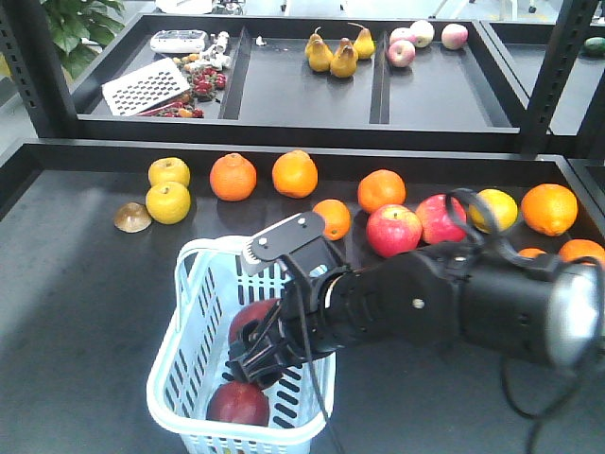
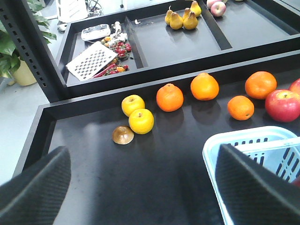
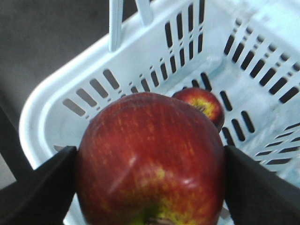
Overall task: Pick three apples into basket with both arms
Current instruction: 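Move the apple into the basket and open the right gripper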
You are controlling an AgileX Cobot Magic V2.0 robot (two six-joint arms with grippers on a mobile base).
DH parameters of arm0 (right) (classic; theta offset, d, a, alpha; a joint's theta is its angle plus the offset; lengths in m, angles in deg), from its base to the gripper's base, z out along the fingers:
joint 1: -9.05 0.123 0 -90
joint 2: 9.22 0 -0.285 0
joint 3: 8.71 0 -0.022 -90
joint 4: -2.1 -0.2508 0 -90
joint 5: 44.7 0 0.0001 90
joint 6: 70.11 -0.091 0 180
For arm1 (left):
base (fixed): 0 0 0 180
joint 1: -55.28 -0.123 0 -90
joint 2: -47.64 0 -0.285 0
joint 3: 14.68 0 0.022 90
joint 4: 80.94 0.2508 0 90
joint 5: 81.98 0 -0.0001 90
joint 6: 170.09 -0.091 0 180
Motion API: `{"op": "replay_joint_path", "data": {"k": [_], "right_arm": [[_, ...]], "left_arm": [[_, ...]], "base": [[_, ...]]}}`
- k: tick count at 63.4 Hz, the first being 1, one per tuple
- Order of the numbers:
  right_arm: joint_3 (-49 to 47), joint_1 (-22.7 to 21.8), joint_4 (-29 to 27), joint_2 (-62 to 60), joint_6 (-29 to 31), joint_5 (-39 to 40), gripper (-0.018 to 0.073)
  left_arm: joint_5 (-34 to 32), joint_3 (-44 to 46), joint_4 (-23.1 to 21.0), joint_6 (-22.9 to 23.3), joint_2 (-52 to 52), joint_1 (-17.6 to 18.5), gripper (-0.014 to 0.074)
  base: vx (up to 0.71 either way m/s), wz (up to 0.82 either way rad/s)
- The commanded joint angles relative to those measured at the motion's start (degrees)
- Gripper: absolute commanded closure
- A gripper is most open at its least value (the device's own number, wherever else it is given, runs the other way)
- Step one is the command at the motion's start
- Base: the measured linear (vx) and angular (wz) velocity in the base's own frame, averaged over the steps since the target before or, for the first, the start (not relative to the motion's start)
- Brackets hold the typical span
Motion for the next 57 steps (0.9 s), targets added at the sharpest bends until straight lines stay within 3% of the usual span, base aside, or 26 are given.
{"op": "replay_joint_path", "data": {"k": [1,13,34,44,57], "right_arm": [[-2.37,0.02,-0.29,-1.15,0.62,2.10,0.0019],[-2.37,0.02,-0.34,-0.89,0.44,2.39,-0.0135],[-2.37,-2.33,0.55,-4.65,-1.46,-2.12,-0.0109],[-2.25,-8.15,3.75,-10.91,-4.01,-11.16,-0.0085],[-2.11,-21.36,12.82,-19.93,-8.90,-22.77,-0.0064]], "left_arm": [[-3.19,1.62,1.38,0.77,0.24,0.01,0.0008],[-3.19,1.62,1.38,0.77,0.24,0.01,0.0008],[-3.19,1.62,1.38,0.77,0.24,0.01,0.0008],[-3.19,1.62,1.38,0.77,0.24,0.01,0.0008],[-3.19,1.62,1.38,0.77,0.24,0.01,0.0008]], "base": [[0.00,0.00],[0.00,0.00],[0.00,0.00],[0.00,0.00],[0.00,0.00]]}}
